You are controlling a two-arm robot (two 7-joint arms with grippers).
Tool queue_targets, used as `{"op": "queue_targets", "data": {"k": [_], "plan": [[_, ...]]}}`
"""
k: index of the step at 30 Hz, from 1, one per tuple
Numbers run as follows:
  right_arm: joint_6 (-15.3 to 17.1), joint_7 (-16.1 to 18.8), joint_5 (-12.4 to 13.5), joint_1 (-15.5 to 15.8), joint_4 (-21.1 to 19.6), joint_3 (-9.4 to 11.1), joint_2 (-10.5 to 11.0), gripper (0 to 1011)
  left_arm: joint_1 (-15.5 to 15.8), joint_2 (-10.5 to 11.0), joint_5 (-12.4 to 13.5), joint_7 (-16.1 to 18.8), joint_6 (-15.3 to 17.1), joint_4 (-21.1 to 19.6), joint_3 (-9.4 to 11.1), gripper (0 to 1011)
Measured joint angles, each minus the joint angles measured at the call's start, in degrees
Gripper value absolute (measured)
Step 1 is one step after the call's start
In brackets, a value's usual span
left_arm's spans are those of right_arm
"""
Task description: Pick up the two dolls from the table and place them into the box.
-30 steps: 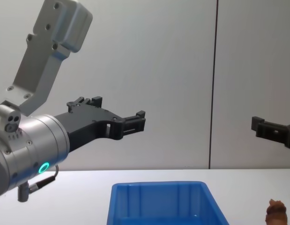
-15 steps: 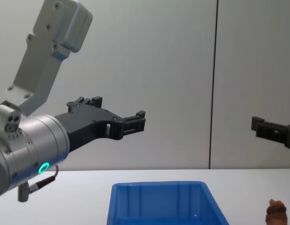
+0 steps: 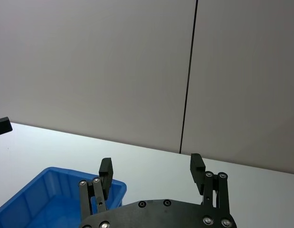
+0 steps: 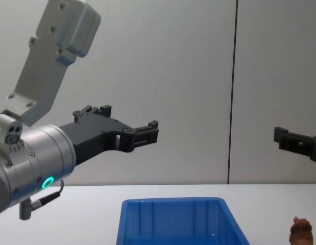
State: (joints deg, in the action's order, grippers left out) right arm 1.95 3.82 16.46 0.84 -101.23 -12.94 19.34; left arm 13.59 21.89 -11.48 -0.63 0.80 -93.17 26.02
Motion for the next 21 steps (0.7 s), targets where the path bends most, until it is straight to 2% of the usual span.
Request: {"op": "queue_targets", "data": {"k": [21], "plan": [[0.0,-0.2,0.1,0.6,-0.3,0.1,0.3,1001,0.0,0.0,0.0,0.0,0.0,0.0,0.0,1001]]}}
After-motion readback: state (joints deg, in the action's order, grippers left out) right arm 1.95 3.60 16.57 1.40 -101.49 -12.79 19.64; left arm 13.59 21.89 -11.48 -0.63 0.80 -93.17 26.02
